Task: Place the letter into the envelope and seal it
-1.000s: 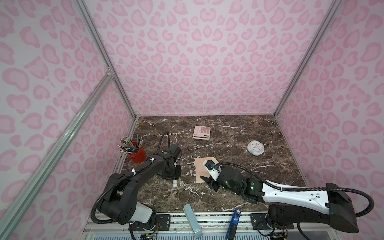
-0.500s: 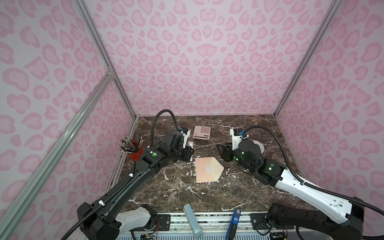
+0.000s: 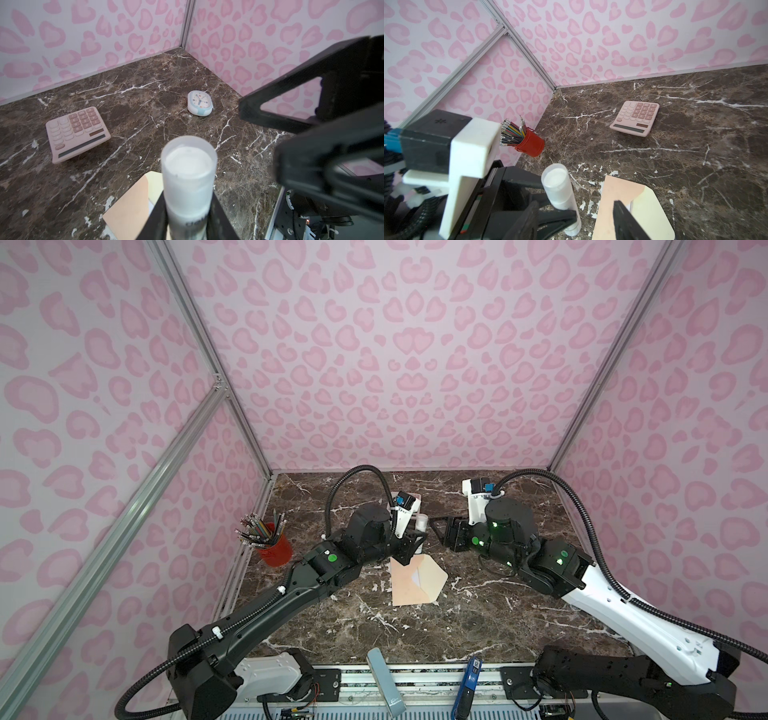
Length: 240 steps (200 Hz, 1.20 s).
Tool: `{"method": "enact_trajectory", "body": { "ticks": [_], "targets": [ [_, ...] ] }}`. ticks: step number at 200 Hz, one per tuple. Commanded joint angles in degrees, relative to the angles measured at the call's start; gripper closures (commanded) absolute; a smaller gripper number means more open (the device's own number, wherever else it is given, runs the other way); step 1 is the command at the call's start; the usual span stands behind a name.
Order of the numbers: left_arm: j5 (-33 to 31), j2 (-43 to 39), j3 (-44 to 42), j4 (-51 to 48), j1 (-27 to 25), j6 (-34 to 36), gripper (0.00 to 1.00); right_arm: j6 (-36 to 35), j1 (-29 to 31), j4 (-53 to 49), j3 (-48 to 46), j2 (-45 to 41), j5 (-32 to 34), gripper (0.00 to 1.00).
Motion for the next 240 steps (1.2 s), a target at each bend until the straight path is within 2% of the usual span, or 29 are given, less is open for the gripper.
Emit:
{"method": "enact_trajectory", "body": {
  "ticks": [1, 61, 96, 240],
  "targets": [
    [1.0, 1.1, 0.9, 5.0, -0.5, 2.2, 0.7, 0.6, -0.5, -2.4, 1.0, 1.0, -1.9, 0.4],
    [1.5, 1.9, 0.8, 6.2, -1.4, 2.3, 0.71, 0.3, -1.2, -3.9, 2.9, 3.4, -3.9, 0.4],
    [2.5, 2.6, 1.2, 6.2, -1.7, 2.3, 0.71, 0.1, -2.1, -3.0, 2.6, 3.3, -4.0, 0.44],
    [3.5, 3.8, 1.9, 5.7, -3.3, 2.4, 0.71, -0.1, -3.1, -1.8, 2.7, 3.6, -4.1, 0.67]
  ]
}}
